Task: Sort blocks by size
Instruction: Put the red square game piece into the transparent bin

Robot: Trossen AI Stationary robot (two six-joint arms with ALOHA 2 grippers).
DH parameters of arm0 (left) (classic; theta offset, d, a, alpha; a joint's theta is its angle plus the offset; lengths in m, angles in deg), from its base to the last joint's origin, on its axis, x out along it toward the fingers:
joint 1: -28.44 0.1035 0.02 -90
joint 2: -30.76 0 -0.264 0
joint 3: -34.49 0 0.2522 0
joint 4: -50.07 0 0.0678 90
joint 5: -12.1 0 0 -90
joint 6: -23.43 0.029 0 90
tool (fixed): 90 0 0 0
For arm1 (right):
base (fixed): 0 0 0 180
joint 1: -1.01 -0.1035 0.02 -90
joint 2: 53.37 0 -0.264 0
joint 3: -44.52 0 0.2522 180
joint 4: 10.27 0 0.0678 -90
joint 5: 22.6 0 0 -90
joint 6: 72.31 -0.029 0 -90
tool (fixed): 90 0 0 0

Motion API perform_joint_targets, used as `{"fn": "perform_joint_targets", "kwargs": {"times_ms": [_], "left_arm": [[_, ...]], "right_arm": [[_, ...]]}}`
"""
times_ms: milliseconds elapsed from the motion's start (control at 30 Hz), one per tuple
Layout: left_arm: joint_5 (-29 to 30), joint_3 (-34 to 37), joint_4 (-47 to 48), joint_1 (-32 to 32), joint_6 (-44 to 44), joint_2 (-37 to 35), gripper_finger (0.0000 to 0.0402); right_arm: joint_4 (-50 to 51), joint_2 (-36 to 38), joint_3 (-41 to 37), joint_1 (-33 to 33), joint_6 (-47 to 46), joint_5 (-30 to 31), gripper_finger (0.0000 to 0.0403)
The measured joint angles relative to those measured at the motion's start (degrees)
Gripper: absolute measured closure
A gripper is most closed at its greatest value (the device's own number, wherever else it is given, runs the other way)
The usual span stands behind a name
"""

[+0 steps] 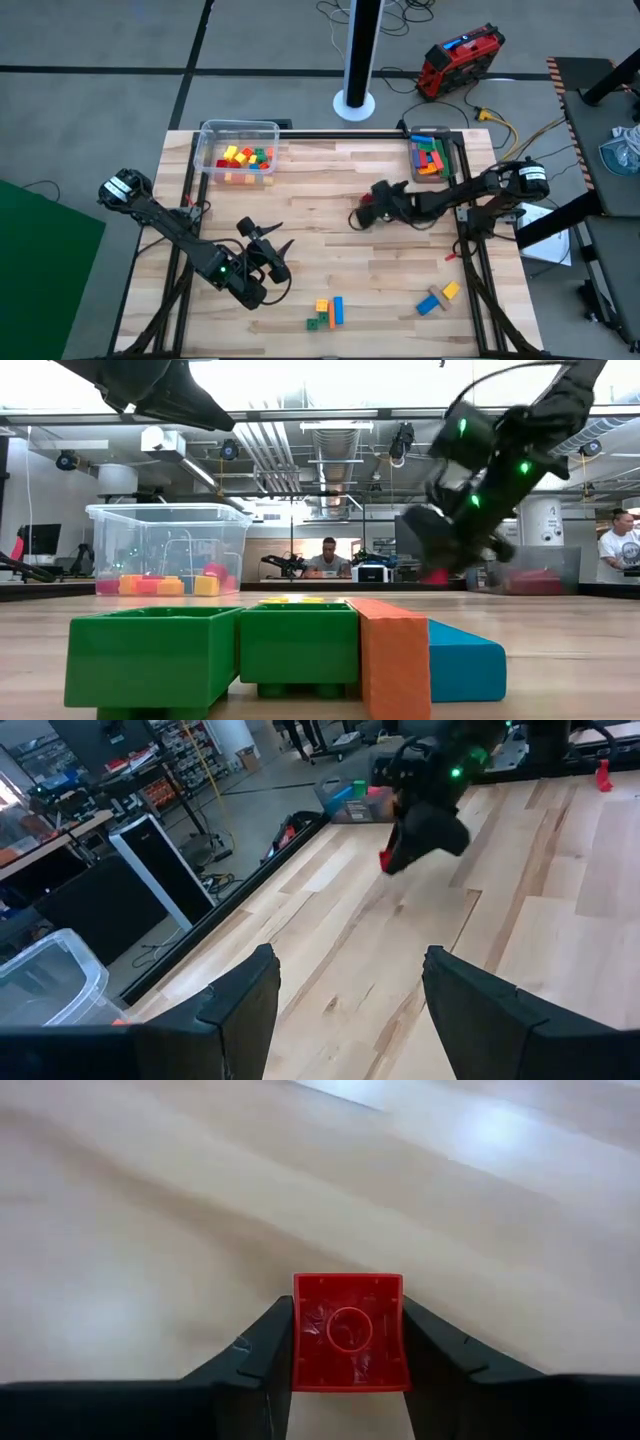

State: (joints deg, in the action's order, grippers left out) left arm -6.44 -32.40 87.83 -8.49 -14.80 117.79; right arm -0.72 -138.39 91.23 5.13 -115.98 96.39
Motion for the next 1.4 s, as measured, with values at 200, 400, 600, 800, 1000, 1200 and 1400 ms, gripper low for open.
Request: {"fn": "perform_joint_targets", "kwargs": {"times_ms": [200,400,600,800,1000,1200,1400], "left_arm": [[-0.2,0.0,-3.4,-0.1,6.4,0.0,0.018],[-0.8,0.0,-14.1,-0.5,21.8,2.1,0.018],[1.9,-0.1,-36.3,-0.4,46.9,9.3,0.018],[7.5,-0.2,-53.5,1.5,60.4,14.7,0.018],[6.4,-0.2,-56.5,4.1,60.8,15.5,0.018],[2.8,-0.5,-57.9,4.5,62.8,15.3,0.018],[2.5,-0.5,-58.6,4.9,63.5,15.3,0.018]], "right_arm": [[-25.0,-0.2,-0.2,-6.6,9.5,-8.8,0.0274],[-44.3,-2.1,-0.4,-9.2,13.5,-16.5,0.0273],[-63.4,-6.5,-0.4,-9.6,12.2,-24.7,0.0272],[-74.5,-12.8,1.2,-11.1,9.2,-27.5,0.0272],[-75.3,-17.8,5.7,-12.5,9.2,-28.1,0.0272],[-75.4,-20.7,9.2,-12.4,8.7,-30.6,0.0272],[-75.4,-21.3,9.9,-12.3,8.6,-31.0,0.0271]]}}
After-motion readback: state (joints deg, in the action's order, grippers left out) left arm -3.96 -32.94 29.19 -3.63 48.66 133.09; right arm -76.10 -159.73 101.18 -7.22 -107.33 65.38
